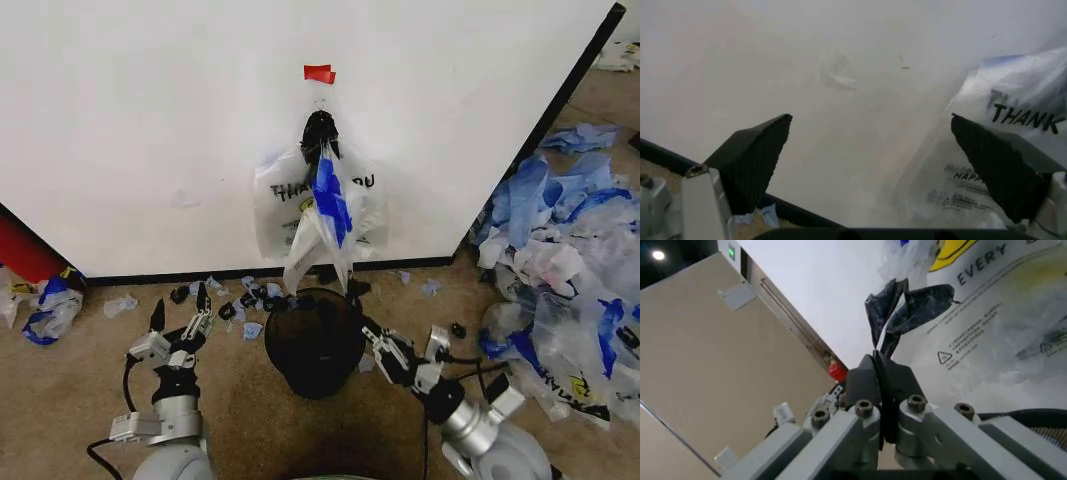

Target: Pick up the garbage bag from the wall and place it over the trash bin.

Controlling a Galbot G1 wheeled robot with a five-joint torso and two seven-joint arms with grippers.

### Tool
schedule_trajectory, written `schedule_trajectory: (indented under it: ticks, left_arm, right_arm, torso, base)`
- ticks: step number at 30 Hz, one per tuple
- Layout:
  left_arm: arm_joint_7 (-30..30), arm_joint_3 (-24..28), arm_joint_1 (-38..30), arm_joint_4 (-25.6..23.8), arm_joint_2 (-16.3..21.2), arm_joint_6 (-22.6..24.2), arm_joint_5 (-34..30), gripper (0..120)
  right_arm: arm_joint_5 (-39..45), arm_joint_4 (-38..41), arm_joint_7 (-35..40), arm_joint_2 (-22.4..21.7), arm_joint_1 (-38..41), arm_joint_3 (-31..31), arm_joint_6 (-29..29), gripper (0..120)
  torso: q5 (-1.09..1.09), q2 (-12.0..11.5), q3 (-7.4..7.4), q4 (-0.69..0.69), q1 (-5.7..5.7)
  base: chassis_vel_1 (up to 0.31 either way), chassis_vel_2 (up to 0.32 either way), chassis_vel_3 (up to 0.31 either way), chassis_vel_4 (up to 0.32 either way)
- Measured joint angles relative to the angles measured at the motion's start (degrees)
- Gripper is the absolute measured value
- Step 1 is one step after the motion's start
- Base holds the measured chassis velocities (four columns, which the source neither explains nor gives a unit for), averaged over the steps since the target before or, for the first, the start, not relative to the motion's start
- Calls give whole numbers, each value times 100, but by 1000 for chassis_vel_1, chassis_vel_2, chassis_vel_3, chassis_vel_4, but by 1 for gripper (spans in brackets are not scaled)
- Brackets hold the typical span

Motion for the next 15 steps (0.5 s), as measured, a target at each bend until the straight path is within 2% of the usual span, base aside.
schedule_trajectory:
  ticks: [7, 15]
  left_arm:
    - [-32, 6, -27, 17, 20, -1, -13, 93]
    - [-43, -12, 19, -36, 34, 0, -15, 93]
  right_arm:
    - [-86, 157, -164, -115, -551, 380, 108, 0]
    - [-251, 157, -340, -54, -1102, 605, 279, 0]
  torso:
    - [0, 0, 1, 0, 0]
    - [0, 0, 0, 1, 0]
  base:
    - [0, 0, 0, 0]
    - [0, 0, 0, 0]
